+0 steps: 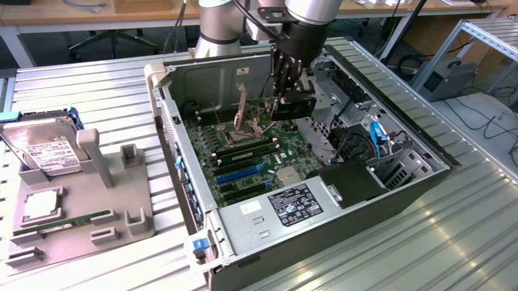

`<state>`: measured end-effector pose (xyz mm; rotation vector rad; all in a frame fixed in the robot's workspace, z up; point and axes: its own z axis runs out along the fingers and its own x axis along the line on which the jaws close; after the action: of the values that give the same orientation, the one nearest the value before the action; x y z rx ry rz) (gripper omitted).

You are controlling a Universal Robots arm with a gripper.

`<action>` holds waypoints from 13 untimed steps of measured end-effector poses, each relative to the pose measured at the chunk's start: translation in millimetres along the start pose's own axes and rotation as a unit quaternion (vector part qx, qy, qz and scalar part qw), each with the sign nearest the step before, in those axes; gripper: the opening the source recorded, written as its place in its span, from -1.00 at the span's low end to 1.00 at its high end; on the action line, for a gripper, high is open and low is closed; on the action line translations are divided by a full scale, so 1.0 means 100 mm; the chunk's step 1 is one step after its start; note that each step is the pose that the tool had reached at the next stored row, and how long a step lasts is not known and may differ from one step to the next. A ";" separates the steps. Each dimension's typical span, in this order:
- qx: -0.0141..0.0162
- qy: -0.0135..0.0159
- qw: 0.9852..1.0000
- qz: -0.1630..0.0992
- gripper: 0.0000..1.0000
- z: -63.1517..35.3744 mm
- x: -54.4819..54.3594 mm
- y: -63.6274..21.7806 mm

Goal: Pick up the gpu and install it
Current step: 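Insert the gpu into the slot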

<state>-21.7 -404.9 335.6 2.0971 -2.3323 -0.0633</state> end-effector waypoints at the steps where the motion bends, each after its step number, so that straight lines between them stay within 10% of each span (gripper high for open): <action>1: 0.000 0.000 1.000 -0.002 -0.46 0.000 0.00 0.000; 13: -0.001 0.001 1.000 -0.026 -0.46 0.000 0.00 0.000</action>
<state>-21.7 -404.9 335.6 2.1569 -2.2757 -0.0630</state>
